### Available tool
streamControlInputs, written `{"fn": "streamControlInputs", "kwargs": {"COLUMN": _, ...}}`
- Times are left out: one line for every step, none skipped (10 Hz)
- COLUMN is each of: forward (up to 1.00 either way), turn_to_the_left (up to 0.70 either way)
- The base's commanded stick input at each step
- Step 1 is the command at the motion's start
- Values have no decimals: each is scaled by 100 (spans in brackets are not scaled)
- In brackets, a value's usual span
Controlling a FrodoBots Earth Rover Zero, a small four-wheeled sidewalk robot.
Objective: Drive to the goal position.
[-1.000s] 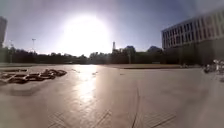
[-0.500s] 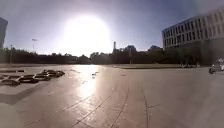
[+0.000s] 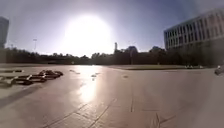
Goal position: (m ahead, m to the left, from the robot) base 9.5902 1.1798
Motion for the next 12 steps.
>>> {"fn": "streamControlInputs", "kwargs": {"forward": 70, "turn_to_the_left": 0}}
{"fn": "streamControlInputs", "kwargs": {"forward": 70, "turn_to_the_left": 0}}
{"fn": "streamControlInputs", "kwargs": {"forward": 70, "turn_to_the_left": 0}}
{"fn": "streamControlInputs", "kwargs": {"forward": 70, "turn_to_the_left": 0}}
{"fn": "streamControlInputs", "kwargs": {"forward": 70, "turn_to_the_left": 0}}
{"fn": "streamControlInputs", "kwargs": {"forward": 70, "turn_to_the_left": 0}}
{"fn": "streamControlInputs", "kwargs": {"forward": 70, "turn_to_the_left": 0}}
{"fn": "streamControlInputs", "kwargs": {"forward": 70, "turn_to_the_left": 0}}
{"fn": "streamControlInputs", "kwargs": {"forward": 70, "turn_to_the_left": -9}}
{"fn": "streamControlInputs", "kwargs": {"forward": 70, "turn_to_the_left": -29}}
{"fn": "streamControlInputs", "kwargs": {"forward": 70, "turn_to_the_left": -35}}
{"fn": "streamControlInputs", "kwargs": {"forward": 70, "turn_to_the_left": -35}}
